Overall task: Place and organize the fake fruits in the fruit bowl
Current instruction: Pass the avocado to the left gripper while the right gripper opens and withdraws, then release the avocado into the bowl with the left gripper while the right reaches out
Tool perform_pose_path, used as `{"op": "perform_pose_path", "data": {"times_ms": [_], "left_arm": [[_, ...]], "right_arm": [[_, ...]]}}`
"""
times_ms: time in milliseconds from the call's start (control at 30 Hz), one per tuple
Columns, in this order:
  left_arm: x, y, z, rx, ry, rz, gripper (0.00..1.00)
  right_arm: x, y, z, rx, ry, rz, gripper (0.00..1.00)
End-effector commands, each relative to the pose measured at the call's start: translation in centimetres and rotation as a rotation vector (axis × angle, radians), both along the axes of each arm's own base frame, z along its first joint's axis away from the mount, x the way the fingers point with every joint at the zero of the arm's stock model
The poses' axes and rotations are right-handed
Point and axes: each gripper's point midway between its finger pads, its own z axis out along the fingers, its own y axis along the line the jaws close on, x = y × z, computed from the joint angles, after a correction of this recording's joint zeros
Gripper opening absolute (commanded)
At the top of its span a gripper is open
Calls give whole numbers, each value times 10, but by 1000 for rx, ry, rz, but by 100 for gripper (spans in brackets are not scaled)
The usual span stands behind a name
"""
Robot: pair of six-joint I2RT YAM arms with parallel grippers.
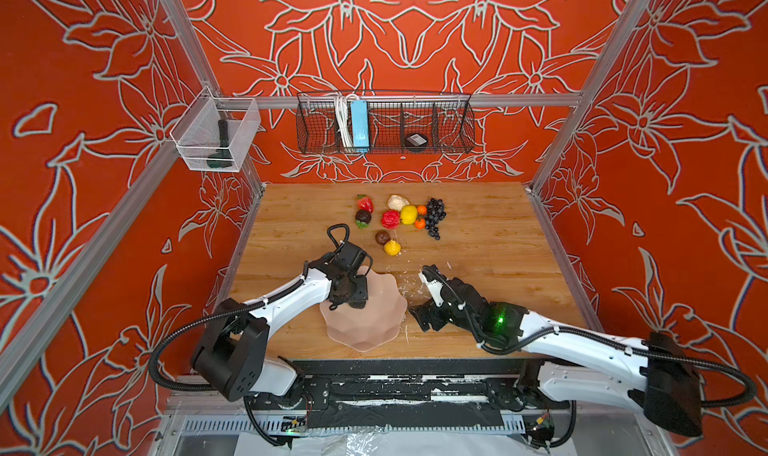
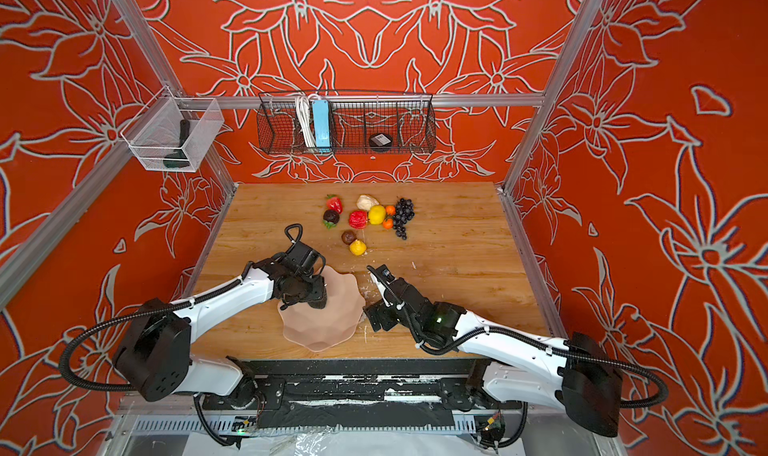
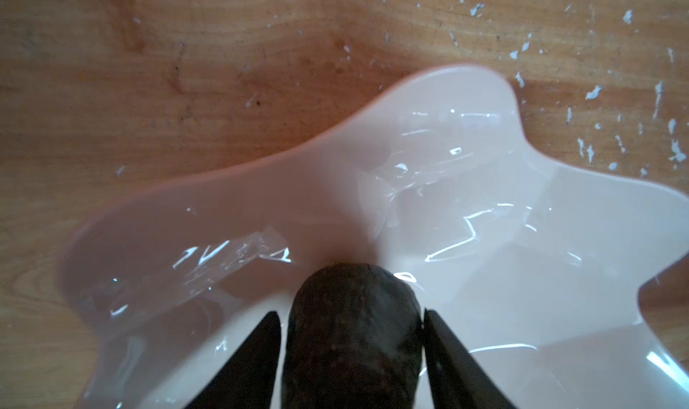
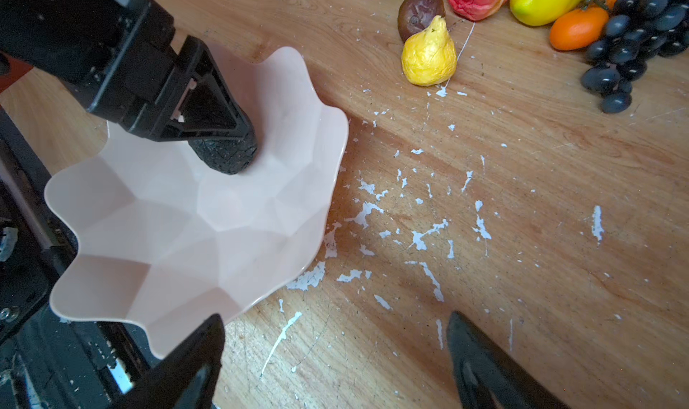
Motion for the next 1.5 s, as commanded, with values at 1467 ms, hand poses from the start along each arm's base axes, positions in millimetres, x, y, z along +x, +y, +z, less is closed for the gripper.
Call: {"op": "perform_pose_path", "data": {"times_ms": [1467], "left_arm": [[-33, 57, 105, -142, -594, 160, 90]], "right_arm": [[144, -9, 42, 69, 175, -215, 82]]}}
